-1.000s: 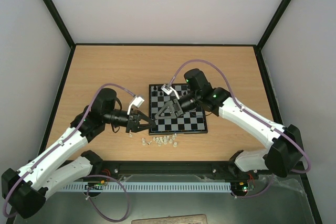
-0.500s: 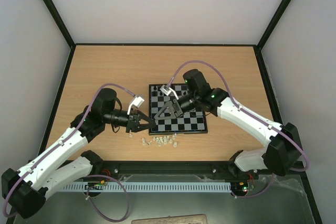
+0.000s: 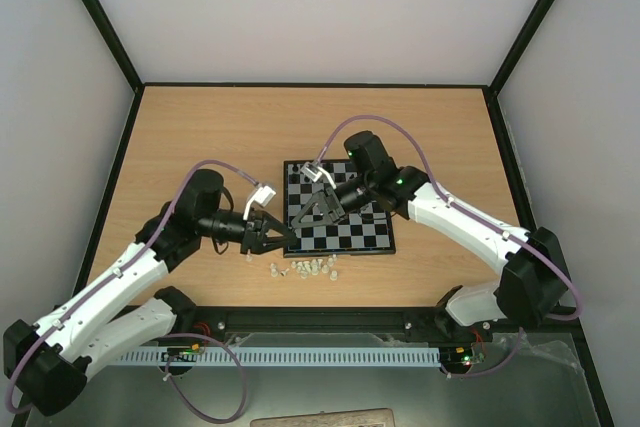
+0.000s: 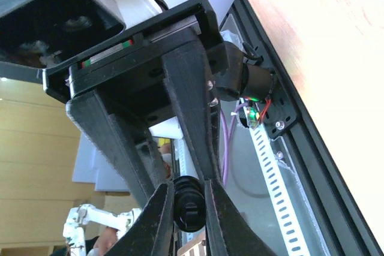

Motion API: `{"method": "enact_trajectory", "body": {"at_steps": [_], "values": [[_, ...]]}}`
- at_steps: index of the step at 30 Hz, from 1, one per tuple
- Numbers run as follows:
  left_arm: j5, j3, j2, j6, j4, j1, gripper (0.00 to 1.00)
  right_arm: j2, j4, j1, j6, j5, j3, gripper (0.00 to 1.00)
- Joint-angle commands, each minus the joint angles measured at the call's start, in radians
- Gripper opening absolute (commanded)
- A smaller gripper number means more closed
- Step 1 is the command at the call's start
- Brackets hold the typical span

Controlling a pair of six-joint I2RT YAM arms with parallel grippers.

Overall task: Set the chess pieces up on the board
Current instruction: Place the chess piece on the chessboard.

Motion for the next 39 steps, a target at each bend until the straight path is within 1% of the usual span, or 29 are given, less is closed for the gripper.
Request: {"method": "enact_trajectory", "body": {"at_steps": [1, 4, 6, 8, 10, 12, 14, 17, 19, 21, 25, 27, 28, 29, 30, 34, 39], "values": [[-0.027, 0.010, 0.016, 0.009, -0.027, 0.003, 0.35, -0.016, -0.047, -0.004, -0.033, 0.026, 0.025, 0.02], [-0.079, 0.035, 0.022, 0.020, -0.064, 0.020, 0.48, -0.030, -0.121, -0.033, -0.068, 0.128, 0.053, 0.02], [-0.115, 0.051, 0.014, 0.028, -0.090, 0.044, 0.54, -0.032, -0.175, -0.057, -0.091, 0.213, 0.077, 0.01], [-0.131, 0.058, 0.002, 0.030, -0.109, 0.096, 0.57, -0.033, -0.239, -0.072, -0.111, 0.326, 0.106, 0.01], [-0.140, 0.064, -0.014, 0.027, -0.130, 0.151, 0.57, -0.038, -0.266, -0.077, -0.123, 0.445, 0.128, 0.01], [-0.157, 0.068, -0.023, 0.023, -0.154, 0.203, 0.58, -0.028, -0.306, -0.077, -0.130, 0.618, 0.167, 0.02], [-0.226, 0.079, -0.019, 0.007, -0.184, 0.239, 0.60, -0.004, -0.325, -0.077, -0.132, 0.799, 0.198, 0.02], [-0.310, 0.074, 0.012, -0.030, -0.182, 0.260, 0.62, 0.074, -0.358, -0.077, -0.130, 1.079, 0.254, 0.01], [-0.393, 0.064, 0.034, -0.053, -0.174, 0.261, 0.63, 0.136, -0.363, -0.077, -0.129, 1.232, 0.280, 0.01], [-0.443, 0.057, 0.054, -0.069, -0.164, 0.261, 0.65, 0.196, -0.360, -0.077, -0.132, 1.367, 0.306, 0.01], [-0.506, 0.044, 0.077, -0.095, -0.140, 0.262, 0.75, 0.329, -0.367, -0.077, -0.137, 1.548, 0.388, 0.02], [-0.523, 0.044, 0.082, -0.094, -0.139, 0.263, 0.82, 0.394, -0.374, -0.077, -0.142, 1.606, 0.430, 0.03], [-0.535, 0.045, 0.080, -0.090, -0.143, 0.262, 0.87, 0.427, -0.380, -0.078, -0.146, 1.625, 0.451, 0.04], [-0.545, 0.047, 0.079, -0.086, -0.148, 0.263, 0.98, 0.452, -0.379, -0.078, -0.152, 1.634, 0.467, 0.04], [-0.555, 0.050, 0.079, -0.081, -0.152, 0.263, 0.99, 0.478, -0.377, -0.080, -0.155, 1.638, 0.481, 0.05], [-0.563, 0.055, 0.085, -0.072, -0.158, 0.263, 0.99, 0.551, -0.367, -0.092, -0.161, 1.615, 0.509, 0.06], [-0.550, 0.046, 0.103, -0.074, -0.139, 0.263, 0.99, 0.589, -0.308, -0.109, -0.159, 1.556, 0.491, 0.06]]}}
